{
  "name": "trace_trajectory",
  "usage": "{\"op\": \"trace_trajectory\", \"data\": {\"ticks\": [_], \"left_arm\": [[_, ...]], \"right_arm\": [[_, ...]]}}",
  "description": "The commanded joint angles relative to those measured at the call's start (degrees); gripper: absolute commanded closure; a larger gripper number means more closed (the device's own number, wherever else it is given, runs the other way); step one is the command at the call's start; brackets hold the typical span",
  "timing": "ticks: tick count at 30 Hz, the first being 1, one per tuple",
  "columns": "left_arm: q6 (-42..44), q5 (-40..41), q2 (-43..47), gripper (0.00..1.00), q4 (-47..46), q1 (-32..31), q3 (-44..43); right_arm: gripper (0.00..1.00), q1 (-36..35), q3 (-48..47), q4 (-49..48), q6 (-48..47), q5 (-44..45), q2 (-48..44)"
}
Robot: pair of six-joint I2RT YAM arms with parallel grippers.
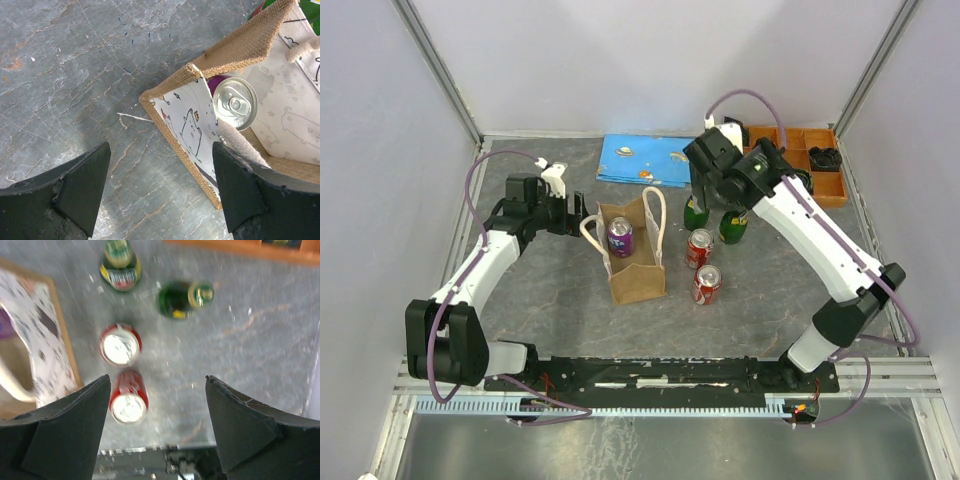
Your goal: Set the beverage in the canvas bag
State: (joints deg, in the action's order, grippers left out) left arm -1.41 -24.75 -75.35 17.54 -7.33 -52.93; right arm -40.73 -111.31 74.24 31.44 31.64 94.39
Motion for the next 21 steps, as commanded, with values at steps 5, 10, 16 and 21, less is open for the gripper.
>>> {"op": "trace_trajectory", "data": {"ticks": [5,10,16,21], "left_arm": [[0.73,-1.96,1.24,0.11,-0.72,-0.37,0.09],[0.97,-1.88,1.82,0.11,-0.41,-0.46,0.51],[0.96,-1.93,2.14,0.11,-0.40,-0.45,1.15],[1.40,-1.96,1.82,0.11,-0.25,-0.46,0.72]], "right_arm": [[0.16,-0.15,14.00,5.93,6.20,-12.03,-4.56],[0.16,-0.22,22.40,0.82,7.41,-18.23,-5.39],[0.16,-0.38,29.13,-4.91,7.98,-22.63,-4.35],[0.16,-0.71,31.53,-7.58,8.09,-24.56,-2.55]]}}
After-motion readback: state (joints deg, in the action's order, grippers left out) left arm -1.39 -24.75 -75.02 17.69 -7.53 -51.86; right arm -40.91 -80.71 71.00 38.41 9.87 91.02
